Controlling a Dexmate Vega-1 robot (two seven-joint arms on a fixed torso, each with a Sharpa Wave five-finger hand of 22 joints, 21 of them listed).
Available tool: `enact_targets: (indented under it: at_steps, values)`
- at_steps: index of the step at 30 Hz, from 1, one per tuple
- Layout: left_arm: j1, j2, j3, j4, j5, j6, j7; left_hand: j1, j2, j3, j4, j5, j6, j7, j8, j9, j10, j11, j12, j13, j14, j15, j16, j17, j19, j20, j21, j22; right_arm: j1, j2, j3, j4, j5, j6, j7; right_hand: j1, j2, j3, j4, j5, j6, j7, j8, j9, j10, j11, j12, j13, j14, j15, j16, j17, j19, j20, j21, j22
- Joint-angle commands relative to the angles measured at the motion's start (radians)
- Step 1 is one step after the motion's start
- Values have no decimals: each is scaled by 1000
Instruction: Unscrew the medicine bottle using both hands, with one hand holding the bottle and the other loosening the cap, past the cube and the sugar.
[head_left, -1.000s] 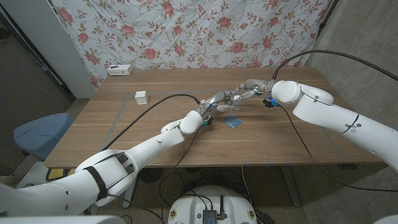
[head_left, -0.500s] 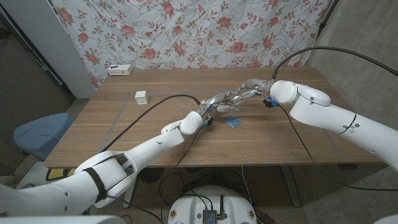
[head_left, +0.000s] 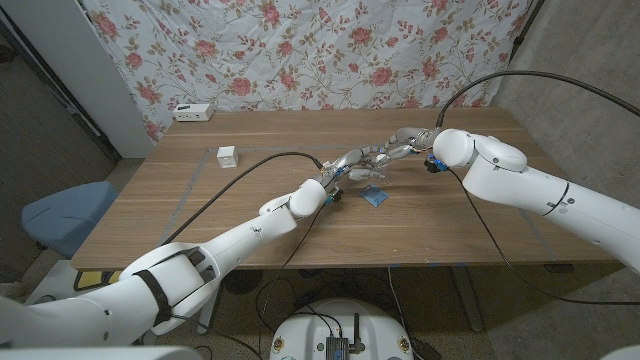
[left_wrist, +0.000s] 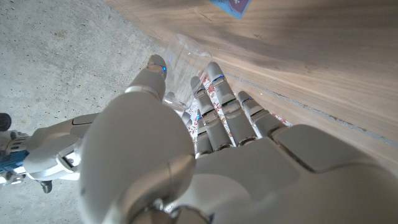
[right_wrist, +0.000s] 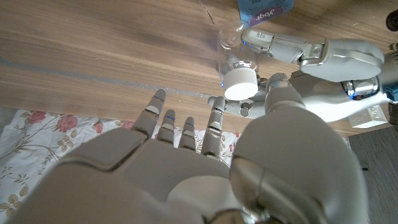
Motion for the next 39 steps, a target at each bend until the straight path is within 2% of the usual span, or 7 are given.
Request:
enact_targets:
  at_steps: [1, 4, 9, 15, 22, 39]
  values:
    - [-8, -5, 2, 12, -1, -9, -6, -2, 12, 6, 1, 3, 1, -6, -2, 1, 21, -18, 4, 5, 11, -94, 2, 2, 9, -132, -2, 0, 14, 14, -34, -6, -71, -48, 10, 8, -13, 2, -15, 9, 27, -5, 14, 5, 6, 8, 8, 2, 7, 10, 5, 1, -5, 8, -3, 4]
    - [-10, -5, 2, 14, 0, -9, -7, -2, 12, 6, 1, 3, 1, -6, -2, 1, 21, -18, 5, 5, 11, -95, 2, 2, 9, -132, -2, 0, 9, 18, -32, -4, -75, -50, 4, 12, -15, 3, -21, 10, 34, -9, 18, 6, 12, 11, 10, 2, 11, 9, 7, 1, -5, 9, -2, 4]
    - [-12, -6, 3, 17, 0, -12, -7, -3, 11, 7, 1, 3, 2, -6, -2, 1, 20, -19, 4, 5, 11, -94, 2, 2, 9, -132, -2, 0, 10, 25, -36, 0, -85, -53, 3, 23, -18, 8, -34, 12, 57, -5, 31, 12, 17, 12, 11, 2, 20, 12, 9, -1, 3, -12, 3, 4]
    - [-12, -7, 3, 20, -3, -13, -10, -3, 11, 9, 1, 3, 3, -7, -2, 1, 20, -18, 4, 5, 12, -95, 3, 2, 9, -132, -2, 0, 2, 34, -35, 3, -92, -59, -10, 31, -18, 12, -44, 13, 78, -6, 42, 16, 28, 12, 13, 2, 28, 12, 10, -2, 9, -19, 6, 4]
    - [-11, -7, 3, 20, -3, -14, -10, -2, 10, 10, 0, 3, 4, -6, -1, 1, 21, -18, 4, 5, 12, -96, 3, 2, 10, -133, -2, 0, -9, 41, -30, 5, -94, -64, -30, 47, -8, 24, -58, 16, 120, -20, 65, 24, 46, 10, 17, 2, 44, 5, 14, -2, 21, -25, 9, 5]
    - [-7, -9, 5, 16, -6, -8, -14, -6, 11, 13, 1, 3, 1, -6, -2, 1, 19, -18, 3, 5, 14, -94, 4, 2, 9, -131, -2, 0, -22, 46, -17, 16, -80, -43, -53, 63, 11, 39, -73, 17, 181, -38, 104, 39, 70, 9, 18, 3, 67, -6, 21, 0, 41, -37, 14, 5]
